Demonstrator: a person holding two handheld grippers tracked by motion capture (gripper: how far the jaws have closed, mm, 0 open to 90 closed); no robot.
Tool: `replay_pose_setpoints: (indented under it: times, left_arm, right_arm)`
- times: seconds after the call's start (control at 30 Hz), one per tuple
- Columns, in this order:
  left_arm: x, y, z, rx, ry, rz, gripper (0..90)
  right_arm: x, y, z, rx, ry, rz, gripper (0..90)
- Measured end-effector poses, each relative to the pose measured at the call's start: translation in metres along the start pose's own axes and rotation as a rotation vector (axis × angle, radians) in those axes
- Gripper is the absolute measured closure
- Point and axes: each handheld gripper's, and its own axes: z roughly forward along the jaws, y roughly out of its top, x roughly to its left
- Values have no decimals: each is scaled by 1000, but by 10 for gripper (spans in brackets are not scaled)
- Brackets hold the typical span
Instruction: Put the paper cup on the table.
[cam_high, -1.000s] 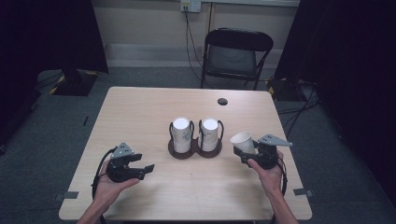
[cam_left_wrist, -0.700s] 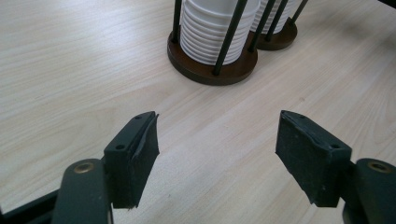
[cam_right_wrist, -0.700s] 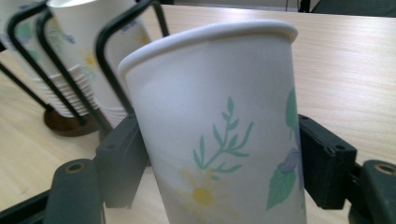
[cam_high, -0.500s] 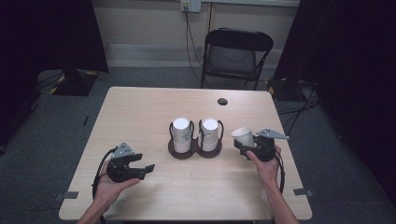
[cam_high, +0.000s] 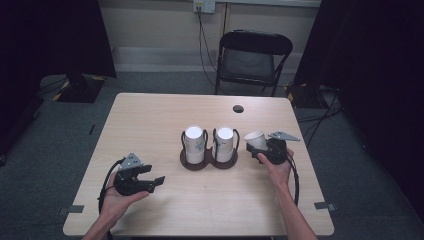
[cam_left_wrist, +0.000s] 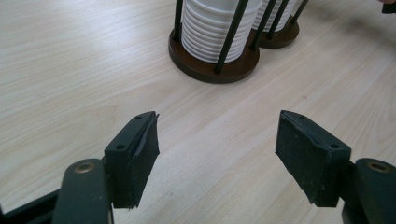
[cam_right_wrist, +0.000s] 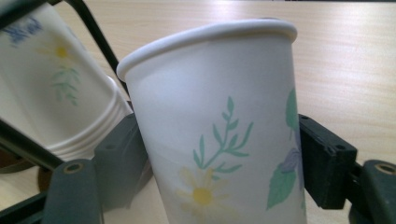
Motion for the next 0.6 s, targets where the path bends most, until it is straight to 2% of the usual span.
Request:
replay_pose_setpoints:
  times: [0.23,0.6]
  left_arm:
    - [1,-1,0,2,2,-6,299]
    - [1,-1,0,-1,6,2,300]
  right_arm:
    - [-3,-6,10,19,-10,9,247]
    - [-5,-7,8,24,-9,10,235]
